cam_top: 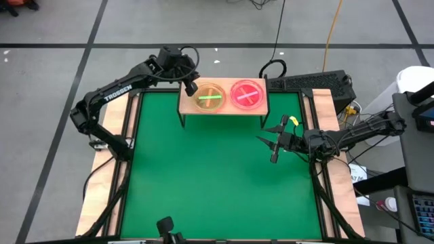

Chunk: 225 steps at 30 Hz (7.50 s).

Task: Place and stack plates onto a shelf
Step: Return to Home Position

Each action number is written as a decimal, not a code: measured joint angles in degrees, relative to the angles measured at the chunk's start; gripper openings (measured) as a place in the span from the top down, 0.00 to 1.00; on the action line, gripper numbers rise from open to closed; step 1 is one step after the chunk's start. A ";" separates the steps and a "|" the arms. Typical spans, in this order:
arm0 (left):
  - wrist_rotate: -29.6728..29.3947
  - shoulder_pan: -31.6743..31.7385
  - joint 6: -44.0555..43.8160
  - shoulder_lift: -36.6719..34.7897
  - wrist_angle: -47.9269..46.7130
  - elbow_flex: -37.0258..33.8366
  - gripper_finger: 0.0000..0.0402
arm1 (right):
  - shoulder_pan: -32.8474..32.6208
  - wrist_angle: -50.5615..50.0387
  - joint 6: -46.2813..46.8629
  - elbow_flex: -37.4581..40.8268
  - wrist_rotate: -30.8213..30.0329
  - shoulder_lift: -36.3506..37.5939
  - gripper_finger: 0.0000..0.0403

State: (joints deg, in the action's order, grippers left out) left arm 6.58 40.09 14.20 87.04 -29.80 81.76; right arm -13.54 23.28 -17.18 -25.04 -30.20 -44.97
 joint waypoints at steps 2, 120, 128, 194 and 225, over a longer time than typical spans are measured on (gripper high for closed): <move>0.03 -0.46 0.09 -0.91 0.05 0.00 0.80 | 0.00 -0.01 0.01 0.00 0.00 0.01 0.70; 4.19 -22.81 -19.64 -55.55 70.31 -81.18 0.81 | 0.00 -9.82 7.51 24.17 4.76 42.82 0.70; 4.19 -22.81 -19.61 -55.55 70.31 -81.18 0.81 | 0.00 -9.83 7.51 24.17 4.77 42.82 0.70; 4.19 -22.81 -19.58 -55.55 70.31 -81.15 0.81 | 0.00 -9.85 7.51 24.19 4.76 42.82 0.70; 4.21 -22.83 -19.58 -55.55 70.31 -81.15 0.81 | -0.02 -9.83 7.50 24.17 4.77 42.81 0.70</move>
State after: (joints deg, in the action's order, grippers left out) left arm 10.78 17.26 -5.39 31.48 40.51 0.60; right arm -13.56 13.45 -9.68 -0.86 -25.42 -2.16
